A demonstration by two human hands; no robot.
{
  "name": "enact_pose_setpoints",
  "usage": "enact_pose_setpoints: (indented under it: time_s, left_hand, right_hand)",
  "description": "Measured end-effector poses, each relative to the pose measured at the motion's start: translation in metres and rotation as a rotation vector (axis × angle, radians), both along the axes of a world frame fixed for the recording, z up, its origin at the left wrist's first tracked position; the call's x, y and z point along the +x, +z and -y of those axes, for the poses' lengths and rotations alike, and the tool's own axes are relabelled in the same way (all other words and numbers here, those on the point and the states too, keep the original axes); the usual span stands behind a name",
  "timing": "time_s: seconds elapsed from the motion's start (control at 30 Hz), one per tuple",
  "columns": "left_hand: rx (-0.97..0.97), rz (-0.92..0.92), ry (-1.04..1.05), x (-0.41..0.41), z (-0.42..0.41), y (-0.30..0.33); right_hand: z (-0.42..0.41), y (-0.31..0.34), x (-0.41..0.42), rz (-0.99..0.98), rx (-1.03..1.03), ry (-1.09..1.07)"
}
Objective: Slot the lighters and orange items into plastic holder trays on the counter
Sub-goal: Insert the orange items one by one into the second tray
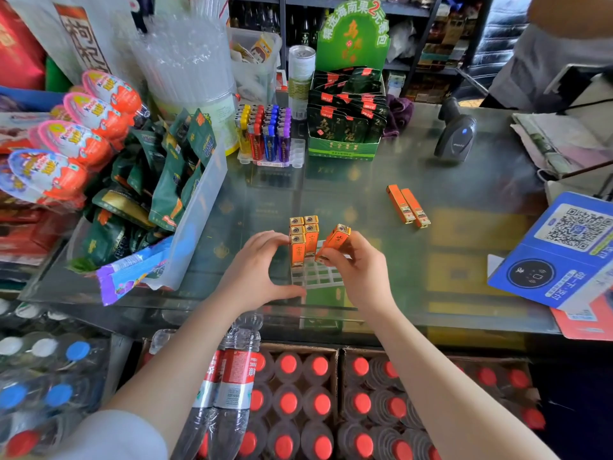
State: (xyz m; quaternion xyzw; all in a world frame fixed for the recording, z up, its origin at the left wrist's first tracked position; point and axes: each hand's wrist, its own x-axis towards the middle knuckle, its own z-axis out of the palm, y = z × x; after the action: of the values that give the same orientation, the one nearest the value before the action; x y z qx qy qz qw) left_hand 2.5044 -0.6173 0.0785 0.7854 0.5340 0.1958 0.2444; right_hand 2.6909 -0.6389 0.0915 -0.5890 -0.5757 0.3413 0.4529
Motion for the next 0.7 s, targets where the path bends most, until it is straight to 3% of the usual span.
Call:
enact_pose_setpoints:
  time_s: [0.17, 0.33, 0.43, 0.7]
  left_hand:
    - [0.002, -0.007, -0.007, 0.001, 0.000, 0.001]
    - [0.011, -0.067, -0.015, 0.001, -0.003, 0.007]
    - [0.005, -0.106, -0.060, 0.004, -0.009, 0.012]
    - [-0.063, 0.012, -0.009, 0.000, -0.006, 0.007]
  right_hand:
    - [0.000, 0.007, 0.009, 0.202, 0.114, 0.122]
    - [-0.001, 0.012, 0.003, 0.180, 0.120, 0.111]
    - [-0.004, 0.016, 0.002, 0.267, 0.143, 0.161]
    - [-0.005, 0.022, 0.002, 0.437, 0.165, 0.264]
